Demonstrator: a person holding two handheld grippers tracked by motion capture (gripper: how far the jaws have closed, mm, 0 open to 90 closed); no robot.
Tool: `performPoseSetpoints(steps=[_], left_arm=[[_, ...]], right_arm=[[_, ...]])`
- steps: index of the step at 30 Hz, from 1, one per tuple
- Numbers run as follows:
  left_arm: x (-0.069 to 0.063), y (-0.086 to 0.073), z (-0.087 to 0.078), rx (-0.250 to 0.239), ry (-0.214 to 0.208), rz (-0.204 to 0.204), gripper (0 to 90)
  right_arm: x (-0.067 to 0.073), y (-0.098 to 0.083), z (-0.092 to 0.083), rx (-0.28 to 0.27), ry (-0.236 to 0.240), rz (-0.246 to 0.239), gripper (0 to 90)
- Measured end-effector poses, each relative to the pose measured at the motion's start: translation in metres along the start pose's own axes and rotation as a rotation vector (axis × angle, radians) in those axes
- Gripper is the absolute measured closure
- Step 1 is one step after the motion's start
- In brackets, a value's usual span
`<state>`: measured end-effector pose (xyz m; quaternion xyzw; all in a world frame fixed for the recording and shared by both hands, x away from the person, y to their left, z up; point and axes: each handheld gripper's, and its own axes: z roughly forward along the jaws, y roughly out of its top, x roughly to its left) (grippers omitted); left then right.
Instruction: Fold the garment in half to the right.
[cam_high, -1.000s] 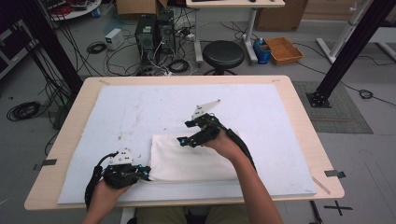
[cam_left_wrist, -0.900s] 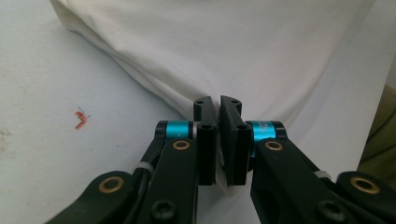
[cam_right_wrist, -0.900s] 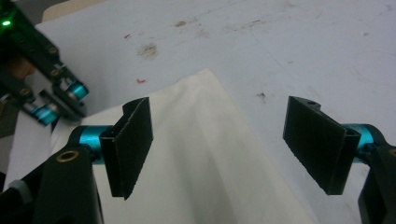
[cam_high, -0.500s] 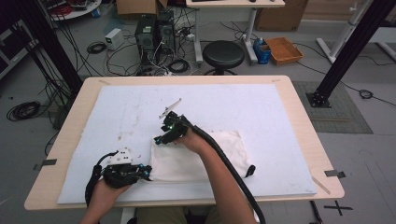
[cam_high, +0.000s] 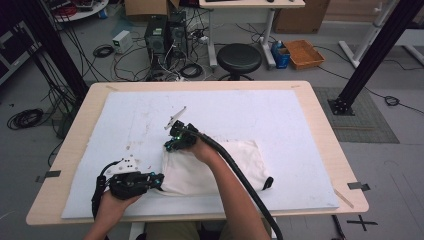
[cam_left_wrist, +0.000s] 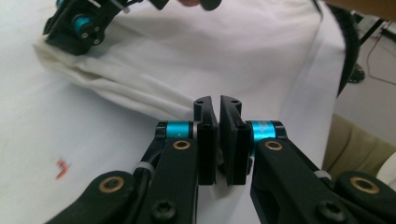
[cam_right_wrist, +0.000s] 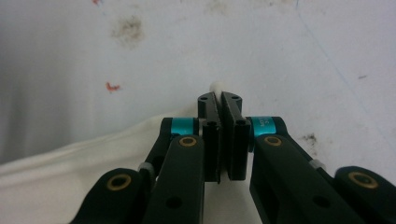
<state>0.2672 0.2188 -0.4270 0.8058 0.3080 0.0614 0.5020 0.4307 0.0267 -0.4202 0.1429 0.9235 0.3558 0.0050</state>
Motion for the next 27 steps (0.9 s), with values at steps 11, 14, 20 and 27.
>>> performPoseSetpoints(steps=[11,14,20,27], left_arm=[[-0.007,0.021,0.009,-0.079,-0.116,0.026,85.1],[-0.009,0.030,0.014,-0.088,-0.138,0.045,85.1],[-0.014,0.049,0.039,-0.093,-0.194,0.055,85.1],[-0.025,0.070,0.075,-0.090,-0.240,0.052,85.1]], right_arm=[[-0.003,-0.011,-0.049,-0.123,0.029,-0.002,87.4],[-0.007,-0.020,-0.065,-0.160,0.032,0.015,87.4],[-0.019,-0.044,-0.092,-0.196,0.007,0.058,87.4],[-0.031,-0.069,-0.112,-0.207,-0.037,0.104,87.4]])
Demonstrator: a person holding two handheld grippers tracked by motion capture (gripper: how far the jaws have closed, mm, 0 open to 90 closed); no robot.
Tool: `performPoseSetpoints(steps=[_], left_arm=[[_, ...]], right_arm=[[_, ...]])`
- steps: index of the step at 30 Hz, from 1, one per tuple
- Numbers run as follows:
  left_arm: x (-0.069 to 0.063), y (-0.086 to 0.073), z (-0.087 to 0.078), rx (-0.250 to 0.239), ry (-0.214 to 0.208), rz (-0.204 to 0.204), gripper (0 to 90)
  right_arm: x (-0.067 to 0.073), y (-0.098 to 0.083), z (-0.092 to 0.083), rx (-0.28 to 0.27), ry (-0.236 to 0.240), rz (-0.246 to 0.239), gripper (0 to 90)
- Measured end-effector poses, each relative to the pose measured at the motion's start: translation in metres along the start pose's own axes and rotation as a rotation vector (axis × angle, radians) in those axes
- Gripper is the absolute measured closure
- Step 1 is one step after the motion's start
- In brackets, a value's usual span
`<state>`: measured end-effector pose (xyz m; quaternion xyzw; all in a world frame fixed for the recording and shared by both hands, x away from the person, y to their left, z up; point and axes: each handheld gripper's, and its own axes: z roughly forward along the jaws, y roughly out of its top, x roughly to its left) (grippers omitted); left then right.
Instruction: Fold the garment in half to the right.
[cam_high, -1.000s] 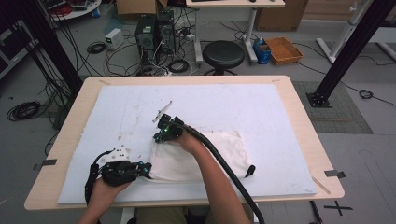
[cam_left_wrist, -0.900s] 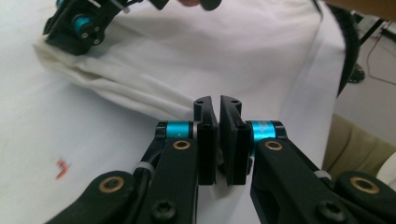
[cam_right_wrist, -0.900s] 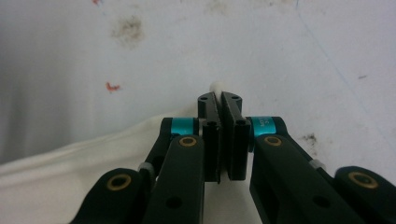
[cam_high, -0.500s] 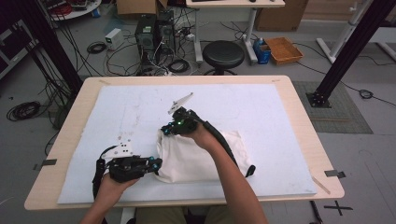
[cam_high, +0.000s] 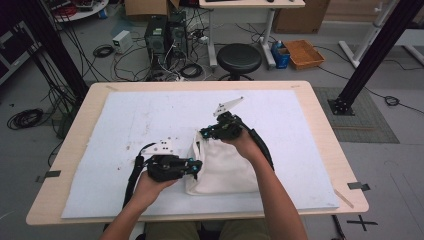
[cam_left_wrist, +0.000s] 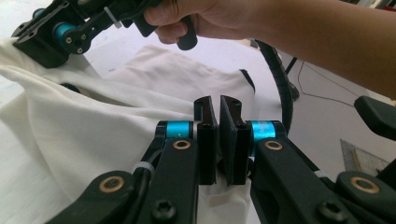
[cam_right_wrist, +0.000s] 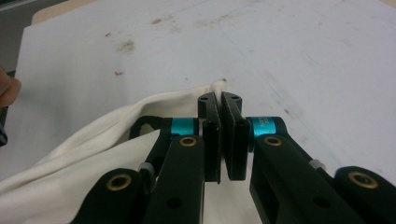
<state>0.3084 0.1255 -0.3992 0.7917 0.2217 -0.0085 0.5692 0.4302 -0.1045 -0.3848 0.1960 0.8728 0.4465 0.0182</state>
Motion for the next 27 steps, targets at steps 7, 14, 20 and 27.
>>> performPoseSetpoints(steps=[7,14,20,27], left_arm=[[-0.002,0.012,0.032,0.016,-0.037,-0.005,85.1],[-0.007,0.023,0.067,0.046,-0.065,0.008,85.1],[-0.011,0.031,0.097,0.052,-0.083,0.011,85.1],[-0.017,0.034,0.127,0.080,-0.101,0.017,85.1]], right_arm=[[-0.010,-0.017,-0.022,-0.030,-0.037,0.033,87.4],[-0.019,-0.037,-0.044,-0.037,-0.083,0.064,87.4],[-0.027,-0.056,-0.063,-0.054,-0.126,0.099,87.4],[-0.035,-0.080,-0.084,-0.045,-0.180,0.136,87.4]])
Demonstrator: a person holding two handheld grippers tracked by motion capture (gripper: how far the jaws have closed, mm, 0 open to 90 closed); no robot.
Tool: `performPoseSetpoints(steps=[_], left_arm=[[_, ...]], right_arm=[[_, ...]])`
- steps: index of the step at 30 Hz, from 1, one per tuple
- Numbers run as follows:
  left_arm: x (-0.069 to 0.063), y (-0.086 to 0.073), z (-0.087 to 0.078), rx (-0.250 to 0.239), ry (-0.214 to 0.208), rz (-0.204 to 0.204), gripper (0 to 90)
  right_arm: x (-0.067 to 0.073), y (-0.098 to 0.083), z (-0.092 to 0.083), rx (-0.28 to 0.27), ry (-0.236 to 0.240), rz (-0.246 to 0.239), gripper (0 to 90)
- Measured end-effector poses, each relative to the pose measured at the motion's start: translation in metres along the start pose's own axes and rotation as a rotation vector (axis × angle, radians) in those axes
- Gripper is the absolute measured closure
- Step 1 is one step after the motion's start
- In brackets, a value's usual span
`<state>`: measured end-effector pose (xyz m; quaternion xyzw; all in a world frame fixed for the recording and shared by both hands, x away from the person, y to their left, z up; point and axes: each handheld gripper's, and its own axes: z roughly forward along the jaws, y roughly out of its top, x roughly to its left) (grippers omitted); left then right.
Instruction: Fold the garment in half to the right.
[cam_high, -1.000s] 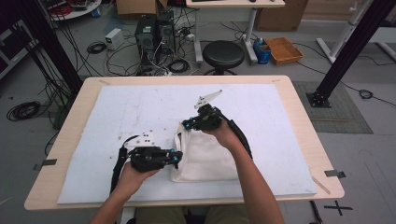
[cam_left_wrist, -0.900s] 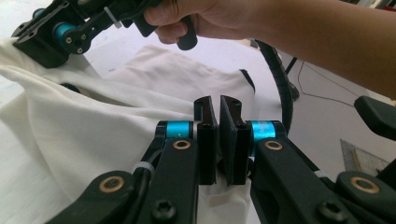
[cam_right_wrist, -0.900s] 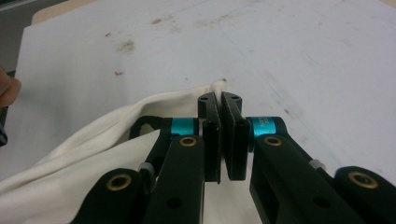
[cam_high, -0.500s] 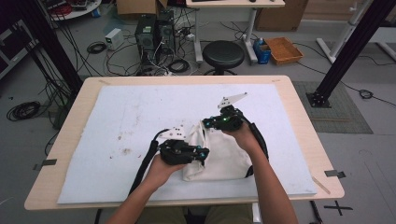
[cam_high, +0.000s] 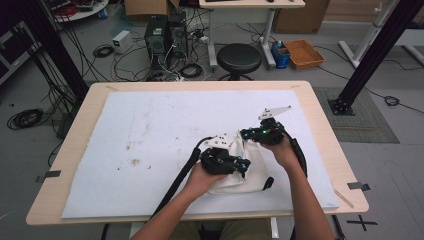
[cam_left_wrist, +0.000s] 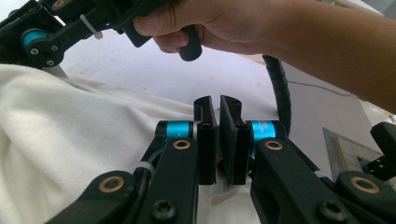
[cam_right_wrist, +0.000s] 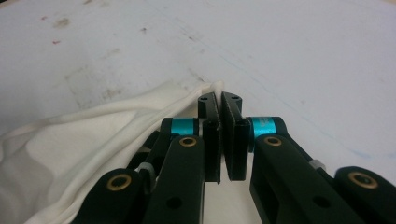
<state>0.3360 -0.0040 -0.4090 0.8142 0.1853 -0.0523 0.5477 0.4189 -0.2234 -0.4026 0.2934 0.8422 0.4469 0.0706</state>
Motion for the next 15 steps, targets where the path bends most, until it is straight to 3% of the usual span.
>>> performPoseSetpoints(steps=[6,12,15], left_arm=[[-0.002,0.002,0.017,0.017,-0.003,0.005,85.0],[-0.001,0.002,0.024,0.010,-0.006,-0.001,84.3],[0.000,0.002,0.020,-0.006,-0.009,-0.014,72.2]], right_arm=[[-0.007,-0.016,-0.010,-0.003,-0.034,0.031,87.3],[-0.009,-0.019,-0.012,-0.006,-0.058,0.037,85.9],[-0.010,-0.020,-0.014,-0.013,-0.081,0.052,76.9]])
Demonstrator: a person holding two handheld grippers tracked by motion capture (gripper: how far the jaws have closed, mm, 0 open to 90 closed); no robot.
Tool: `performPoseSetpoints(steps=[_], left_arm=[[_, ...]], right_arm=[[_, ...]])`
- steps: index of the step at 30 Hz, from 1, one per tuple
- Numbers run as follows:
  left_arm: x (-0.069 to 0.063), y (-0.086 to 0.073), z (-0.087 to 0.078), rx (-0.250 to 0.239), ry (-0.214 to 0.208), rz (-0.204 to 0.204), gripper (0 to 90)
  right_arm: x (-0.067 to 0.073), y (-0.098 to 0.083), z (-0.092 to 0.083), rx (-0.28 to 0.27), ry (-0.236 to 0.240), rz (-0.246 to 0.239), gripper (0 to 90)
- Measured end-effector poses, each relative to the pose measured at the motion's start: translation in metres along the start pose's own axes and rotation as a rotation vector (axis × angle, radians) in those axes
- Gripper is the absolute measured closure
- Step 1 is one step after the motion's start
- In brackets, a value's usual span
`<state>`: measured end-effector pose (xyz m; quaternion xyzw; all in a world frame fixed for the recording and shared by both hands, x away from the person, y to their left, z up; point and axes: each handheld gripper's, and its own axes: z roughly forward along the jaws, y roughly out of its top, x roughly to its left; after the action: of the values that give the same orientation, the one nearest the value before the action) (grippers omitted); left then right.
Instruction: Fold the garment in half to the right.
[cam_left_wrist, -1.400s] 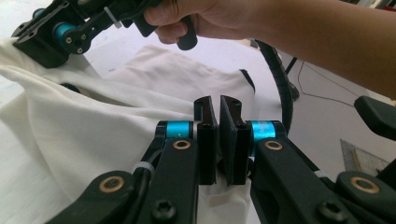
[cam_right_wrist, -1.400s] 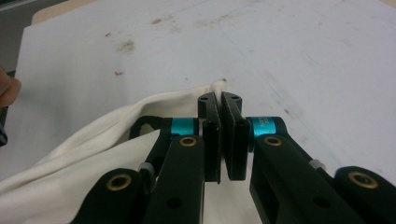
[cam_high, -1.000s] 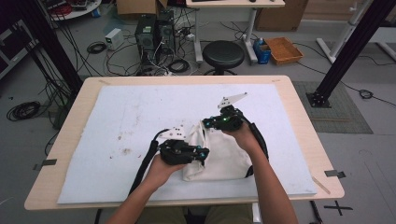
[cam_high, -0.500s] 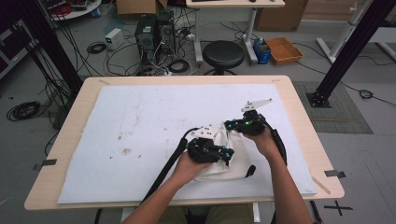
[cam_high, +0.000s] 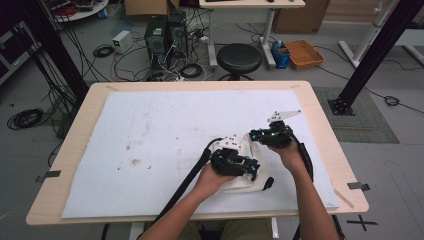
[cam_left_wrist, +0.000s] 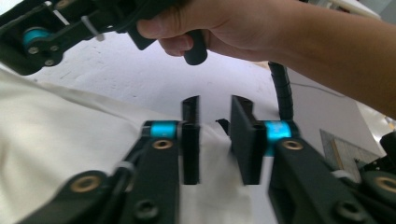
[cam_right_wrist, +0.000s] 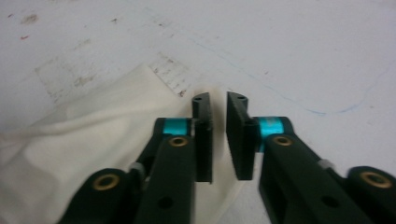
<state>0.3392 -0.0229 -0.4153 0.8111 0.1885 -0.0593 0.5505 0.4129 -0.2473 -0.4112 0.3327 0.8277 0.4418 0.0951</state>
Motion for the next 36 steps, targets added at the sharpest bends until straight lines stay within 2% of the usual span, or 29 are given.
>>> performPoseSetpoints(steps=[2,4,5,8,12,16,19,20,24,26,28,29,33,36], left_arm=[[0.000,0.000,-0.008,-0.027,0.008,-0.006,66.4],[0.002,-0.001,-0.020,-0.052,0.036,-0.011,58.4],[0.005,-0.003,-0.028,-0.062,0.049,-0.012,57.5],[0.014,-0.009,-0.053,-0.090,0.106,-0.024,52.5],[0.026,-0.020,-0.088,-0.117,0.207,-0.032,46.8],[0.036,-0.029,-0.114,-0.123,0.304,-0.035,38.0],[0.043,-0.037,-0.132,-0.123,0.344,-0.042,35.8],[0.045,-0.040,-0.138,-0.122,0.362,-0.048,34.3],[0.050,-0.049,-0.156,-0.128,0.395,-0.063,32.0],[0.051,-0.054,-0.164,-0.125,0.407,-0.067,32.0],[0.052,-0.057,-0.170,-0.115,0.411,-0.071,32.0],[0.052,-0.059,-0.172,-0.120,0.416,-0.072,32.0],[0.052,-0.065,-0.181,-0.126,0.417,-0.073,32.1],[0.052,-0.069,-0.187,-0.141,0.412,-0.076,32.0]], right_arm=[[-0.002,-0.001,-0.003,-0.006,-0.004,0.016,72.7],[-0.002,-0.003,-0.007,-0.017,-0.013,0.027,69.3],[-0.002,-0.004,-0.010,-0.021,-0.014,0.026,69.0],[0.002,-0.007,-0.018,-0.007,-0.040,0.004,66.0],[0.011,-0.014,-0.029,0.018,-0.060,0.001,59.1],[0.029,-0.027,-0.036,0.094,-0.036,-0.013,57.4],[0.047,-0.039,-0.036,0.163,-0.022,-0.038,57.8],[0.052,-0.043,-0.036,0.182,-0.019,-0.049,60.9],[0.064,-0.054,-0.037,0.200,-0.003,-0.060,70.7],[0.067,-0.054,-0.034,0.254,-0.018,-0.069,72.9],[0.068,-0.052,-0.032,0.281,-0.009,-0.072,85.3],[0.070,-0.051,-0.031,0.299,-0.011,-0.083,87.6],[0.073,-0.044,-0.038,0.346,-0.043,-0.097,89.3],[0.070,-0.043,-0.046,0.365,-0.048,-0.073,89.3]])
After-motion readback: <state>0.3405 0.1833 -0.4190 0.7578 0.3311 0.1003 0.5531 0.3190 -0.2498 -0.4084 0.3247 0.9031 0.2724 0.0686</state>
